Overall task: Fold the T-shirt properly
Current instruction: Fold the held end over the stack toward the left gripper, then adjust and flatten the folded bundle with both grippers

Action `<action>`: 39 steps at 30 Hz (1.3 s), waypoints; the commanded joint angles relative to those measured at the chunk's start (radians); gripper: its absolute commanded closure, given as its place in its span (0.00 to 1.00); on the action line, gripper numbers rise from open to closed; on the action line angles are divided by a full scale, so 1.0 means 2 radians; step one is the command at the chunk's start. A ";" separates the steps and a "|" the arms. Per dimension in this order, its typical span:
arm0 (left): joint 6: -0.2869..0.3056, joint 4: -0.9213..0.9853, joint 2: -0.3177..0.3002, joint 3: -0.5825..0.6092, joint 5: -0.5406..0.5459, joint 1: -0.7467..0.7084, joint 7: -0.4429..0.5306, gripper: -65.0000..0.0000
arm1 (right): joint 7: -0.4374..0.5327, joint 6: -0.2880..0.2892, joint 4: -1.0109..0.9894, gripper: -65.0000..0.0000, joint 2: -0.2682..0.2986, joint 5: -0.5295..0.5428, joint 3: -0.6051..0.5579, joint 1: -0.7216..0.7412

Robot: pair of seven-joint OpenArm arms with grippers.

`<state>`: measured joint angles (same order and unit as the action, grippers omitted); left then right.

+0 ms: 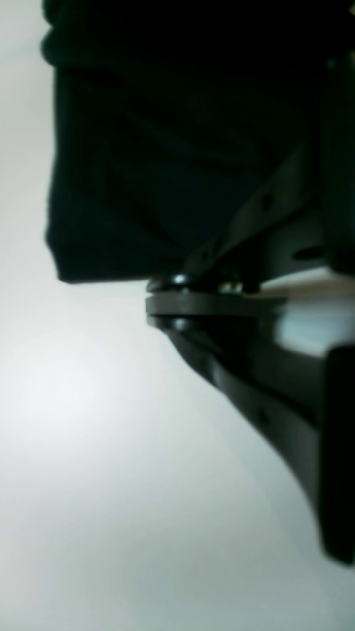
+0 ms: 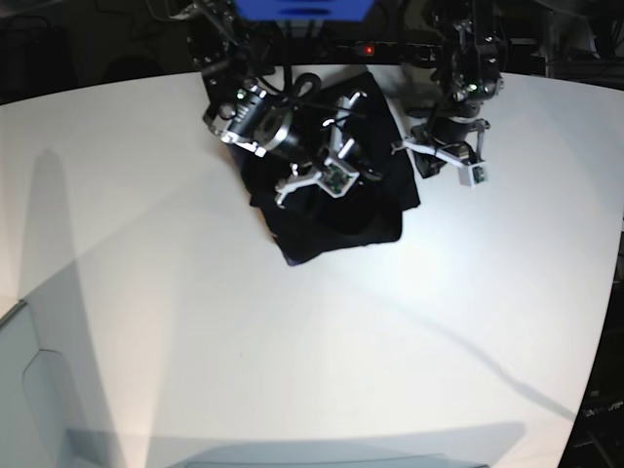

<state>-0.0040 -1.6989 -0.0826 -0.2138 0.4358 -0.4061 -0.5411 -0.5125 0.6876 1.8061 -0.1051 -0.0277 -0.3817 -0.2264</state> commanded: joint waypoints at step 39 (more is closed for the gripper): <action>0.004 -0.109 -0.010 -0.129 0.000 -0.064 0.000 1.00 | 0.021 0.005 -0.116 0.69 -0.012 0.011 -0.064 0.070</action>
<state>0.0006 -1.8992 -0.0982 -0.4675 0.4320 -0.5259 -0.5587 -0.4961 0.6872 1.5570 -0.1165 -0.0223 -0.5056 -0.0952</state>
